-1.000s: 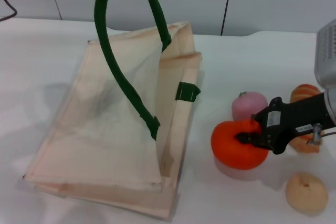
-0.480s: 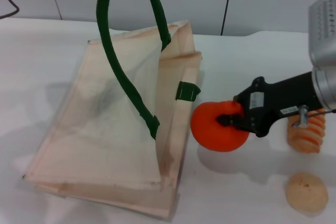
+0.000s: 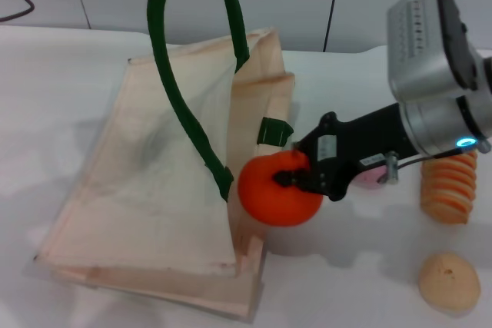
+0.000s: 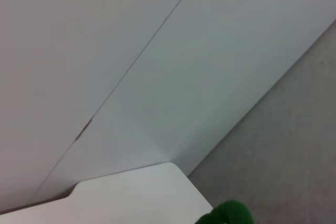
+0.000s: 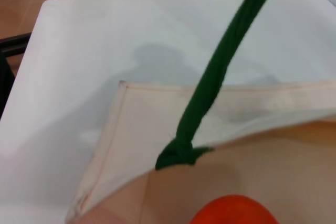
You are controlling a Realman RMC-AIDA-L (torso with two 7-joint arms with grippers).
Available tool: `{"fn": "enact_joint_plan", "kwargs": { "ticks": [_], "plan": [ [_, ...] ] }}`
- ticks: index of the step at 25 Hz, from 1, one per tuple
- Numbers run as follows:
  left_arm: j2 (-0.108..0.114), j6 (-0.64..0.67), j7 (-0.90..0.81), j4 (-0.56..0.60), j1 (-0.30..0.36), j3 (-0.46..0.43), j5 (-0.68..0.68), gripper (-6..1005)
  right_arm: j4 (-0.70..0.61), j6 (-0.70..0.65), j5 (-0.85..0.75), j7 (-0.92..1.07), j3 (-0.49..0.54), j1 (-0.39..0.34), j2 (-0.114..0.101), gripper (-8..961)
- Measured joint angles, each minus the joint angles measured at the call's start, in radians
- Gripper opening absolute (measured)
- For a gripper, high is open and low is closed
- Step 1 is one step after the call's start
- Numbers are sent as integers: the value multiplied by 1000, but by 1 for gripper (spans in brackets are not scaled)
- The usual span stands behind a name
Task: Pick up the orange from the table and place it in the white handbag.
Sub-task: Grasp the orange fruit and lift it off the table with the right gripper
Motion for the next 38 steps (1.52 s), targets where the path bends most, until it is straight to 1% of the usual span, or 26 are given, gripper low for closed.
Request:
{"fn": "enact_joint_plan", "kwargs": {
  "ticks": [8, 14, 21, 25, 32, 38],
  "plan": [
    [0, 0, -2, 1, -8, 0, 0, 134, 45, -53, 61, -24, -46, 53, -1, 100],
    [0, 0, -5, 1, -14, 0, 0, 134, 83, -116, 94, -29, -87, 89, 1, 99],
    [0, 0, -7, 0, -19, 0, 0, 134, 184, -219, 174, -68, -141, 143, 1, 94],
    [0, 0, -9, 0, -29, 0, 0, 135, 235, -264, 185, -77, -157, 172, 3, 92],
    [5, -1, -11, 29, -33, 0, -22, 135, 280, -340, 221, -79, -169, 183, 5, 94],
    [11, -2, -12, 49, -33, 0, -24, 135, 318, -367, 271, -113, -190, 205, 5, 92]
  ]
}}
